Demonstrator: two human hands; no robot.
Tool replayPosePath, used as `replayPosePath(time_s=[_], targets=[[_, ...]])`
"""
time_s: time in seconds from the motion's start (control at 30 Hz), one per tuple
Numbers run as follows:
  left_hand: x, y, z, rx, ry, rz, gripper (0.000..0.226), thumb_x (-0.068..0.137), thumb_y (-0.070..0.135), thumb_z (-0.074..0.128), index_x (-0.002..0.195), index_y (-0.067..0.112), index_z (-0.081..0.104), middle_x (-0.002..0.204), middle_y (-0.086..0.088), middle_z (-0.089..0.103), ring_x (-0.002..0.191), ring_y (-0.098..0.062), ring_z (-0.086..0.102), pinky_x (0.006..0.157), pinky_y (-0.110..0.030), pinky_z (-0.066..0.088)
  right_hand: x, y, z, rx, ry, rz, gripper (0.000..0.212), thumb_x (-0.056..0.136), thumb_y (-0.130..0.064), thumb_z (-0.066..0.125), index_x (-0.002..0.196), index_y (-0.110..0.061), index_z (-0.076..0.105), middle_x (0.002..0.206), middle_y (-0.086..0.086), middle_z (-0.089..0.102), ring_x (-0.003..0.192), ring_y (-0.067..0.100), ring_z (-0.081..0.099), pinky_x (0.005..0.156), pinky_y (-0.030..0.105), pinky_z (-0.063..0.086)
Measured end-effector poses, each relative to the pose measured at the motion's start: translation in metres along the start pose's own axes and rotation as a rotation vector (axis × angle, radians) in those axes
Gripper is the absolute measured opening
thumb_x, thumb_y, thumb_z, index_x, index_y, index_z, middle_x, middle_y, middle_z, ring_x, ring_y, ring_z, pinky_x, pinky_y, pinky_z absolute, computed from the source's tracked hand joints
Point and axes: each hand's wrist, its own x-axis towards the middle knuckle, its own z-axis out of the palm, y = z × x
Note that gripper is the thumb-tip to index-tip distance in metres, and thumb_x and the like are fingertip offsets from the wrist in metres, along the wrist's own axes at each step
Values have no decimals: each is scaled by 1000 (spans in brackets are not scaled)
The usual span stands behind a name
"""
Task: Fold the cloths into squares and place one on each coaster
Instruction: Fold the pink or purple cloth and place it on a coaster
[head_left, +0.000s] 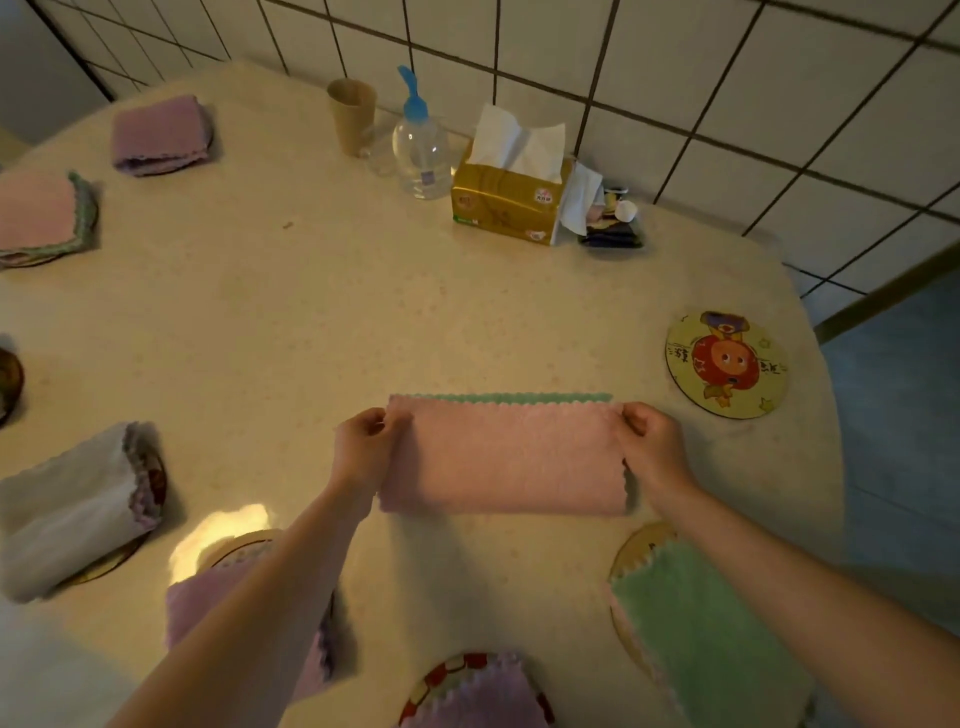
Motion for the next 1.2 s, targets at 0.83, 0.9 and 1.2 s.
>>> replayPosePath(time_s=[0.83, 0.9, 1.2], targets=[[-61, -36, -1, 732, 200, 664, 35, 86, 10, 60, 121, 12, 59, 126, -8, 55, 115, -29, 46, 93, -45, 46, -19, -10, -18, -100, 96, -314, 24, 94, -13, 51, 118, -13, 55, 116, -4, 57, 108, 6, 53, 92, 20, 44], [-74, -52, 8, 856, -24, 891, 44, 90, 19, 53, 133, 13, 52, 142, -7, 47, 133, -32, 37, 108, -47, 35, -42, -4, -17, -272, -98, -504, 28, 94, -7, 49, 120, -12, 56, 123, -1, 55, 115, 7, 50, 99, 19, 39], [-85, -80, 7, 1066, -227, 839, 54, 97, 39, 31, 148, 21, 31, 155, 0, 24, 145, -22, 19, 117, -34, 16, -66, 30, -12, -877, -541, -682, 58, 87, 9, 45, 138, -18, 43, 141, -1, 37, 129, 15, 37, 104, 28, 38]])
